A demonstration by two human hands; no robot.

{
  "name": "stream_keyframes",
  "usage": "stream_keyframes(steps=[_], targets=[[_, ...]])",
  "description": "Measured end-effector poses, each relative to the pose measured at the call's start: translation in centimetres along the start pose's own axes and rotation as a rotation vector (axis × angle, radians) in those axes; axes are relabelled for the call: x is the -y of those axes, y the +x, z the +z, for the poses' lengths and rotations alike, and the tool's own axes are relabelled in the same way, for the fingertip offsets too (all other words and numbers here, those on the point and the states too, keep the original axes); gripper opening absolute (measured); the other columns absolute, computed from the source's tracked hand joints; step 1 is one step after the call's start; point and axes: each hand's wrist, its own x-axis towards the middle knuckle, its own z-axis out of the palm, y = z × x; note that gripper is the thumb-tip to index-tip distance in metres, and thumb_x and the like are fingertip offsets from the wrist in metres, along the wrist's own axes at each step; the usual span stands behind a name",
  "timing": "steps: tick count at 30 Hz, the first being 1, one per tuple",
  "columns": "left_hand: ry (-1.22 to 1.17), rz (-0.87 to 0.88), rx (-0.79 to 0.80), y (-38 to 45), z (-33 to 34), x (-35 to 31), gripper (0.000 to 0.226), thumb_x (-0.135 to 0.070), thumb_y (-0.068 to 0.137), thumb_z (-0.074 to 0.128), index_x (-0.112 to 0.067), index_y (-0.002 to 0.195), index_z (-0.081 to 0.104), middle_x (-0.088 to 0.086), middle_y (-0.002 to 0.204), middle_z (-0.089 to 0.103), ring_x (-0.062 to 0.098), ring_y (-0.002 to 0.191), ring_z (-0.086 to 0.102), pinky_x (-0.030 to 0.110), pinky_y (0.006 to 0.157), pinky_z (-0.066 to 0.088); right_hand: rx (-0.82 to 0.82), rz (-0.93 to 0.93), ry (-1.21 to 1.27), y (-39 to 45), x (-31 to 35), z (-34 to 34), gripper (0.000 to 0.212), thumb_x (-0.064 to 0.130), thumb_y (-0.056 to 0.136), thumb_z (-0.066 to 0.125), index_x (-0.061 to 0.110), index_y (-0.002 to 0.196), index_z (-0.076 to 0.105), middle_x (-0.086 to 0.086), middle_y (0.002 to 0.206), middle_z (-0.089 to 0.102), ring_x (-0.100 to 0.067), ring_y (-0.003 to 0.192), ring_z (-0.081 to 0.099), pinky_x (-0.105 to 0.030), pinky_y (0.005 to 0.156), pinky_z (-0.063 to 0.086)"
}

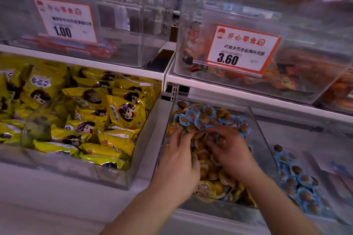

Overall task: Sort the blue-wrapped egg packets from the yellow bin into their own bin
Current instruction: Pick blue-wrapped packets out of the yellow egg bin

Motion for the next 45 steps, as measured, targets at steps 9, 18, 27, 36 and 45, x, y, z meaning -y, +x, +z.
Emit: stream_keyframes(steps=[9, 18, 27, 36, 45], targets=[[0.264, 0.005, -0.026, 2.0, 1.5, 0.0, 0.049, -0.025, 0.085, 0.053, -0.029, 0.134, 0.050, 0.000, 0.142, 0.039, 0.027, 0.111, 0.056, 0.039, 0.084, 0.048, -0.165, 0.638, 1.042, -2.4, 0.0, -2.3, 0.026, 0.011, 0.098, 0.061, 0.004, 0.123, 0.064, -0.018, 0.093, 0.068, -0.032, 0.077, 0.056, -0.031, 0.056, 0.049], [0.354, -0.057, -0.120, 2.0, 1.8, -0.1, 0.037, -0.040, 0.090, 0.056, -0.024, 0.124, 0.059, 0.006, 0.140, 0.046, 0.029, 0.104, 0.062, 0.038, 0.081, 0.050, -0.266, 0.628, 0.905, -3.5, -0.8, -1.9, 0.020, 0.019, 0.094, 0.069, 0.024, 0.113, 0.069, -0.006, 0.101, 0.073, -0.031, 0.082, 0.072, -0.045, 0.067, 0.057], [0.208, 0.145, -0.204, 1.9, 0.4, -1.2, 0.018, -0.018, 0.084, 0.068, -0.026, 0.100, 0.070, -0.007, 0.103, 0.063, 0.021, 0.092, 0.061, 0.036, 0.074, 0.052, -0.302, 0.282, 0.541, -3.0, 1.2, -3.3, 0.034, 0.011, 0.089, 0.071, 0.035, 0.112, 0.071, 0.002, 0.085, 0.076, -0.027, 0.057, 0.064, -0.038, 0.048, 0.050], [0.106, 0.335, -0.041, 0.0, 2.9, -5.4, 0.029, -0.048, 0.088, 0.041, -0.028, 0.095, 0.062, -0.008, 0.099, 0.044, 0.016, 0.094, 0.054, 0.034, 0.073, 0.047, -0.265, 0.260, 0.603, -4.1, 1.5, -7.4, 0.019, 0.021, 0.087, 0.075, 0.035, 0.100, 0.073, 0.001, 0.086, 0.077, -0.019, 0.071, 0.075, -0.029, 0.057, 0.058], [0.171, 0.249, 0.062, 0.9, 3.5, -4.3, 0.046, -0.073, 0.080, 0.043, -0.032, 0.081, 0.062, -0.017, 0.093, 0.045, 0.000, 0.083, 0.050, 0.026, 0.063, 0.035, -0.196, 0.289, 0.607, -7.3, 1.8, -9.6, 0.019, 0.020, 0.090, 0.072, 0.032, 0.104, 0.072, 0.006, 0.088, 0.077, -0.021, 0.068, 0.075, -0.030, 0.063, 0.062]])
